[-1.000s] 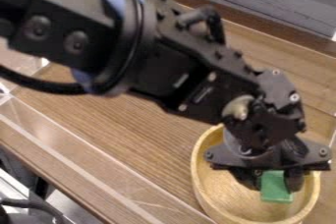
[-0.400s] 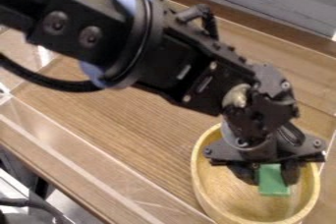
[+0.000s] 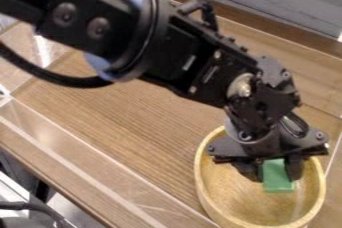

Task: Put the green block in the brown bowl

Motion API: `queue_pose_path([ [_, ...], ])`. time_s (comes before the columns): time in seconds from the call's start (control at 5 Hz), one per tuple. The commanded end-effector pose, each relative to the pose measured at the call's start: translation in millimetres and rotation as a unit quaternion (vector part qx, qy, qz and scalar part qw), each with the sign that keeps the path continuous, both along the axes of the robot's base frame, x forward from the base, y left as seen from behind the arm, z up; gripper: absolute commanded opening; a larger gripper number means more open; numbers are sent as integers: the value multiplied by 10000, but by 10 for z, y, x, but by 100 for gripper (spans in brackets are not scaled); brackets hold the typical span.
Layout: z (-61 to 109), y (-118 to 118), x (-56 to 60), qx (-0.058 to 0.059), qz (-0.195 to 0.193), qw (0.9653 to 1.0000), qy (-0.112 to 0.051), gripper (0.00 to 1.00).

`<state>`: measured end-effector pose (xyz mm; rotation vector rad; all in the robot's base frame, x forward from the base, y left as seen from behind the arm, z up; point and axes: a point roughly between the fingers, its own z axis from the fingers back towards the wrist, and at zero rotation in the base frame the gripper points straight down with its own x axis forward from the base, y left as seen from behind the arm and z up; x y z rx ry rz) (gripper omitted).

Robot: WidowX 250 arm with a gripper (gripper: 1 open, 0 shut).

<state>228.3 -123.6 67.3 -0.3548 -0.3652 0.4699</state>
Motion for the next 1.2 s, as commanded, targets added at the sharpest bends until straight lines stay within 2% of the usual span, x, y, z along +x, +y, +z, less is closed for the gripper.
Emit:
queue_pose_path([
  [0.0,109,-15,131,-151,162,9996,-186,0],
  [0.6,16,46,190,-258,539,9982,-56,0],
  [1.0,-27,92,214,-272,666,9974,16,0],
])
